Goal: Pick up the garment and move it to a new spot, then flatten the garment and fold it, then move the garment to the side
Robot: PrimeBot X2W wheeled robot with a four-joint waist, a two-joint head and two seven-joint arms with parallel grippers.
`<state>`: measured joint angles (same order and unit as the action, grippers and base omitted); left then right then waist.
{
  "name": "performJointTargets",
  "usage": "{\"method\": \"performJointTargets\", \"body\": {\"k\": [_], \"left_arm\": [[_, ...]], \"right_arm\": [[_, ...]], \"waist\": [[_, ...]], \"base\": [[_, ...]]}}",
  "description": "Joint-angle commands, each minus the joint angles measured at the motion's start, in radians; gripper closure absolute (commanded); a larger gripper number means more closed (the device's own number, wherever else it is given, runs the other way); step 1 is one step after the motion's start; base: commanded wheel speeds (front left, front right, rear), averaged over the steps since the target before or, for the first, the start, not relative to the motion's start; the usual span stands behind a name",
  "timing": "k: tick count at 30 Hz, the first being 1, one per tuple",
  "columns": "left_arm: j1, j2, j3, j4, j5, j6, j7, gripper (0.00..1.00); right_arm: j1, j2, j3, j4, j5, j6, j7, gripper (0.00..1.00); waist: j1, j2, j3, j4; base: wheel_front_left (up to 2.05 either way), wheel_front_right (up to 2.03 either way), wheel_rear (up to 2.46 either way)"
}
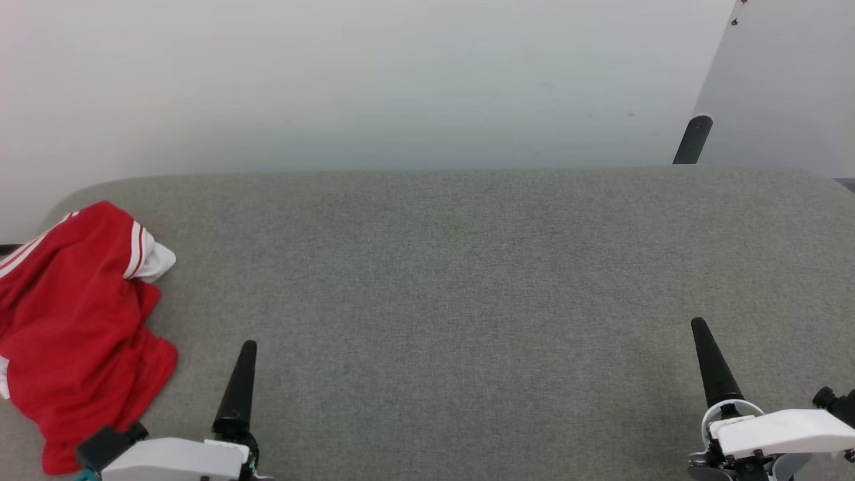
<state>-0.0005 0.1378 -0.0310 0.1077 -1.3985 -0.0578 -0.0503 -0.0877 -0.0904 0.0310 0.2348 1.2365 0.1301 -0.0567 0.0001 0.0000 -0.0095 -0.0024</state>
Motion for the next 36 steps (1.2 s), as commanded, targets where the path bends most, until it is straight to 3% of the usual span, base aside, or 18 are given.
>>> {"method": "performJointTargets", "body": {"k": [1,18,36], "left_arm": [[-0.008,0.017,-0.010,-0.015,0.047,0.011,-0.013,0.00],[-0.013,0.079,-0.054,-0.032,0.470,0.086,-0.079,0.00],[0.019,0.048,-0.020,-0.064,0.769,0.039,-0.123,0.00]], "right_arm": [[-0.028,-0.009,0.000,-0.006,-0.054,0.000,-0.011,0.00],[-0.036,0.007,-0.019,-0.003,-0.508,0.001,-0.028,0.00],[-0.027,0.021,-0.029,-0.031,-0.777,0.001,-0.040,0.00]], "waist": [[-0.0001,0.0000,-0.001,0.000],[-0.0001,0.0000,-0.011,0.001],[-0.0001,0.0000,-0.021,0.000]], "base": [[0.00,0.00,0.00],[0.00,0.00,0.00],[0.00,0.00,0.00]]}}
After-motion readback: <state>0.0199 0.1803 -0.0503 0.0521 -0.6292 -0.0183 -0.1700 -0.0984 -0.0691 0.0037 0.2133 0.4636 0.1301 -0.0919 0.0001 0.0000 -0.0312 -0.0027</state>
